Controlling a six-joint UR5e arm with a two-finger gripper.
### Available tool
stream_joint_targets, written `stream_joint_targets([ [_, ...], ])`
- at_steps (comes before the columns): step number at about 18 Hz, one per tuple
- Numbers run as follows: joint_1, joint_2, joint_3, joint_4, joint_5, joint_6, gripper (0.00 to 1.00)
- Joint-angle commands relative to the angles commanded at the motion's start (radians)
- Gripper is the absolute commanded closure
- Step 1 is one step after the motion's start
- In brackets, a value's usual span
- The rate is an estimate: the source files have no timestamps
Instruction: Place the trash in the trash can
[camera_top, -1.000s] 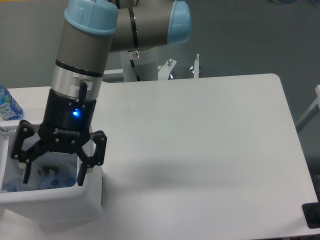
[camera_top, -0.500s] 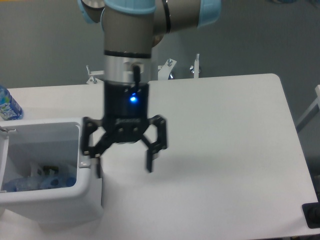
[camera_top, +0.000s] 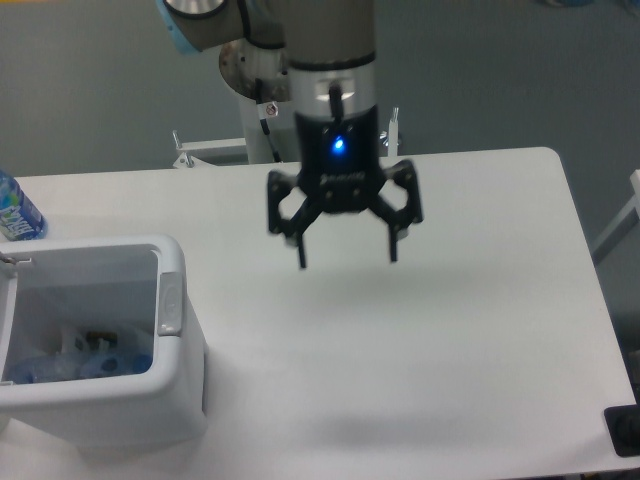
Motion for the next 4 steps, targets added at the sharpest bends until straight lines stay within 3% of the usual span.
stream_joint_targets([
  [2,0.029,0.011,-0.002,-0.017,0.019,0.088,0.0],
  [4,0.048,0.011,0.002,-0.028,0.019,0.093,0.0],
])
